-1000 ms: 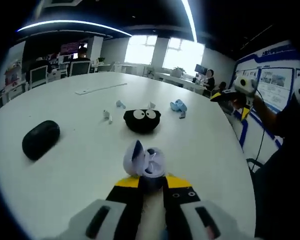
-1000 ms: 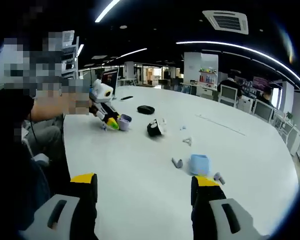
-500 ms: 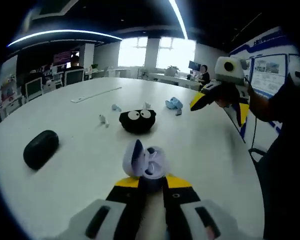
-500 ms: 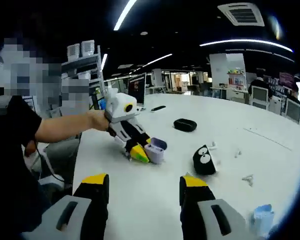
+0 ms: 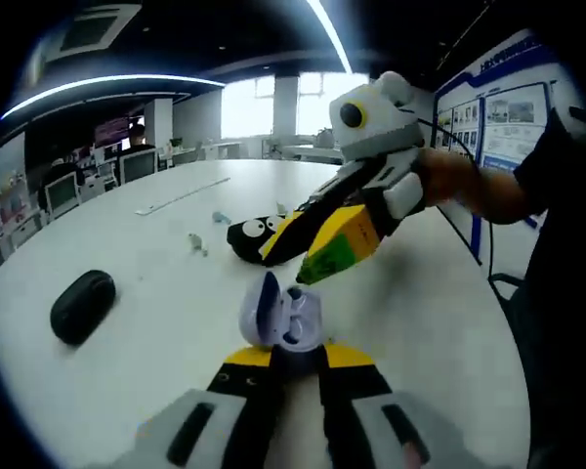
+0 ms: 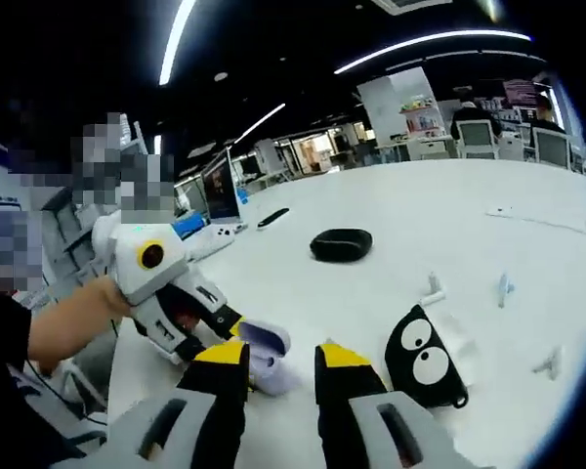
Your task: Pick up the earbuds from the table and place the earbuds into the earbud case
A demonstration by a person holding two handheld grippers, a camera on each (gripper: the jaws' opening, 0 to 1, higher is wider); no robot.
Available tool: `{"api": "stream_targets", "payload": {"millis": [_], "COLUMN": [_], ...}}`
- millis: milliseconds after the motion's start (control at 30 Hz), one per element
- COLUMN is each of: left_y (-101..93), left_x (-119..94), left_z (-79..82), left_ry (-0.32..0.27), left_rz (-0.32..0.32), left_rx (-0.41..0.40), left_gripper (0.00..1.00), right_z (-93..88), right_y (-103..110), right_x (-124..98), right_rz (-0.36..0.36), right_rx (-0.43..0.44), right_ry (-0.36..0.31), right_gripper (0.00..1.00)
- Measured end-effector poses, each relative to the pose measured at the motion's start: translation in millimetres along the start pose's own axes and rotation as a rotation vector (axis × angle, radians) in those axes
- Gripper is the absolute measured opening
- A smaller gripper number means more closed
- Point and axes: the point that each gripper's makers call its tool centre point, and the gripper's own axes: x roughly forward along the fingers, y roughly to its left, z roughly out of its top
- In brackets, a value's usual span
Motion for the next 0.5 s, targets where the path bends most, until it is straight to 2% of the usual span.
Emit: {"api": "stream_targets", "payload": {"millis": [100,167,300,500], "left_y": [-0.3,-0.6,-1.0,-10.0], "left_x": [1,2,3,10], "left_z": [0.7,1.4,4.1,6.4], "left_ry": [-0.008,-0.015,-0.034,-0.034], "left_rz": [-0.002,-0.004,-0.006,-0.018], "left_rx": [-0.005,-0.014,-0.034,-0.025], "left_gripper": [0.18,0.18,0.18,0.18], "right_z": [-9.3,-9.1,-8.6,-14.3], "right_y": [-1,0,1,4], "right_x": [4,4,3,-6], "right_rz": [0.007,0.017,0.023,0.04], "right_rx": [0.044,0.089,0.097,0.141], "right_ry": [0.035,0.027,0.021,0.032], "right_gripper": [0.18,0.16,0.12,0.13]}}
